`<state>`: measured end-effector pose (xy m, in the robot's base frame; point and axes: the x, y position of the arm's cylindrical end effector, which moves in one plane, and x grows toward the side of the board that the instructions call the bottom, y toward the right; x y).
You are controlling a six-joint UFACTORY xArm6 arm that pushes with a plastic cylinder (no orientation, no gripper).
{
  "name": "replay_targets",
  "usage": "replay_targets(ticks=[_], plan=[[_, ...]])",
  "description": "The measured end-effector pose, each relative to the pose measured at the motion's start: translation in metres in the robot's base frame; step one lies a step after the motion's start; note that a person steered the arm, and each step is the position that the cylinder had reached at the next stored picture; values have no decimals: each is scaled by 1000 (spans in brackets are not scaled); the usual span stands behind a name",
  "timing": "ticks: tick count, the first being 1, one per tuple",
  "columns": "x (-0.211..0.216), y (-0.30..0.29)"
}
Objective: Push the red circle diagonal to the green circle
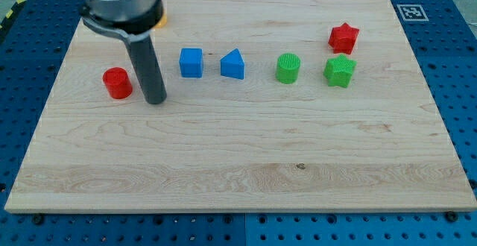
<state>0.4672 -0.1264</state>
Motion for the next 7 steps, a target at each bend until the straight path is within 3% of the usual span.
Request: replay_targets(ticks=[1,2,7], plan=[[7,-22],[-8,-80],[-47,-87]])
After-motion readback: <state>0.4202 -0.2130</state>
